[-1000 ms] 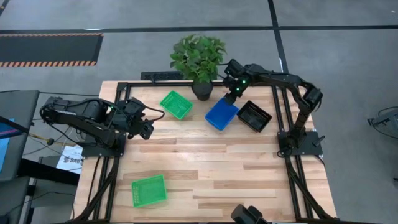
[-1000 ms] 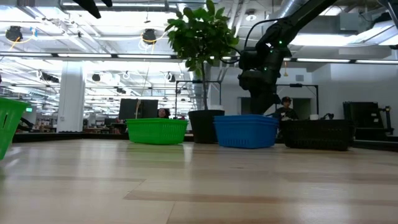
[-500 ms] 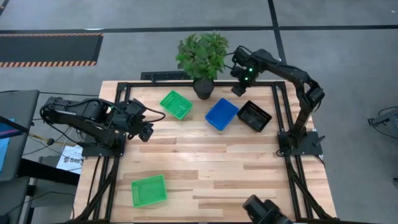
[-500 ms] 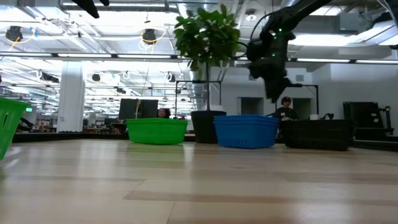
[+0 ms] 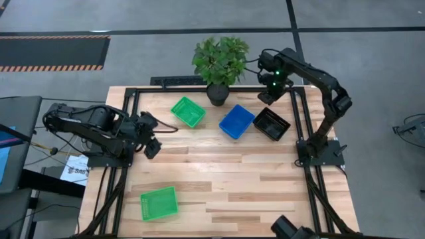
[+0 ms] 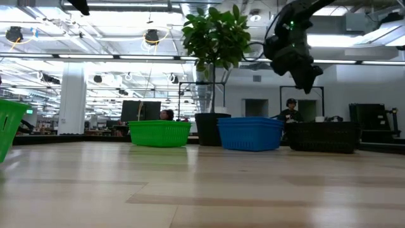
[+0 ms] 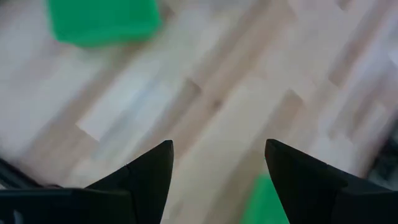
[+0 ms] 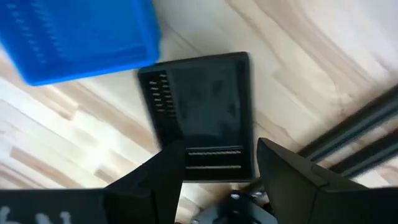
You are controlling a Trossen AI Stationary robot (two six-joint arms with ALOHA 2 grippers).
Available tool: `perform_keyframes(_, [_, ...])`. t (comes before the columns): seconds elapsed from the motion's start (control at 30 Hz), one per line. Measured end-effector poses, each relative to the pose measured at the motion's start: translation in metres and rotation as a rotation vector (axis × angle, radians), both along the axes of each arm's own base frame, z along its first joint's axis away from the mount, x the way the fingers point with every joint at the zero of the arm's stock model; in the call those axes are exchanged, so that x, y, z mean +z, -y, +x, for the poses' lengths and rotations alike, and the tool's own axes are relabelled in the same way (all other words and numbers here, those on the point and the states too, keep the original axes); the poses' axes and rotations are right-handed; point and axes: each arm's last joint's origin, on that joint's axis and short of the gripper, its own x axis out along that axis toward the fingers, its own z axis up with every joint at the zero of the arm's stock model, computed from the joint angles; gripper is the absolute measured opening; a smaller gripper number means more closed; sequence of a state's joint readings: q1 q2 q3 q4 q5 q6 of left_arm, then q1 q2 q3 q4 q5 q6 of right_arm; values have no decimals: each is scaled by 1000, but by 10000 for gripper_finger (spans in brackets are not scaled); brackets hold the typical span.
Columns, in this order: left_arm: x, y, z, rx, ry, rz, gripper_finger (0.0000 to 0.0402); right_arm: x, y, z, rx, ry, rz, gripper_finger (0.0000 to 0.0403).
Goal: Stack baskets by color
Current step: Stack the bottom green basket on the top green basket
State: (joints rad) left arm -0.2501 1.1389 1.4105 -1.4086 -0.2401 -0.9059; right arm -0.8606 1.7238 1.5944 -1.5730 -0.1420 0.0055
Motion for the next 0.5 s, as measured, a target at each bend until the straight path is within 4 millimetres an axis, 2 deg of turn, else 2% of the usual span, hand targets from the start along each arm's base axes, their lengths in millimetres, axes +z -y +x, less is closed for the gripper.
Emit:
perform_keyframes(0.13, [-4, 15, 2, -82, -38, -71, 242, 16, -20, 7, -10, 57, -44, 221])
perform_keyframes(0.23, [-14, 33, 4, -175, -99, -92, 242, 31, -41, 13, -7, 112, -94, 220])
perform_keyframes(0.5, [-70, 83, 1, -290, -354, -67, 242, 66, -113, 27, -19, 256, -156, 220])
